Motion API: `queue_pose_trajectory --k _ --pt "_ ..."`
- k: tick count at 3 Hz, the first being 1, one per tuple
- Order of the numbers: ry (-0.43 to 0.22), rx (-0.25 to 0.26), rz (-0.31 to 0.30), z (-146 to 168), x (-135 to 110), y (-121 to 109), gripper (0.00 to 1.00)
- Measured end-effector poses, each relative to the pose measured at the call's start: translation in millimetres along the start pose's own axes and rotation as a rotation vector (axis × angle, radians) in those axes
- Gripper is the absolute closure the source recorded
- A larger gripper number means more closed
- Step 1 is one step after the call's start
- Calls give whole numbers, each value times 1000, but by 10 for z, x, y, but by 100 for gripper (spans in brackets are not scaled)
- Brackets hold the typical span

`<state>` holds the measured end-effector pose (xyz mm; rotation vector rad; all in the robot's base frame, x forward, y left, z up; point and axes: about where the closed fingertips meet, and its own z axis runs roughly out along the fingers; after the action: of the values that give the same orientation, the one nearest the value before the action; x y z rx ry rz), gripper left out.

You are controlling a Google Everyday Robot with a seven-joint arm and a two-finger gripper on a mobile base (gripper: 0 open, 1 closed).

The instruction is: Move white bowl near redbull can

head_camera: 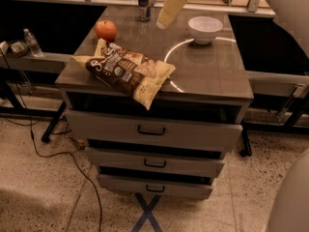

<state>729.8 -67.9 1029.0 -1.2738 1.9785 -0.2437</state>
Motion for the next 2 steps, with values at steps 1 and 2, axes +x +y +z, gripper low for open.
queue_pose_trajectory --k 1,2 --pt "-7 -3 16 38 16 -24 0" --pt "-70 -26 150 357 147 -224 0"
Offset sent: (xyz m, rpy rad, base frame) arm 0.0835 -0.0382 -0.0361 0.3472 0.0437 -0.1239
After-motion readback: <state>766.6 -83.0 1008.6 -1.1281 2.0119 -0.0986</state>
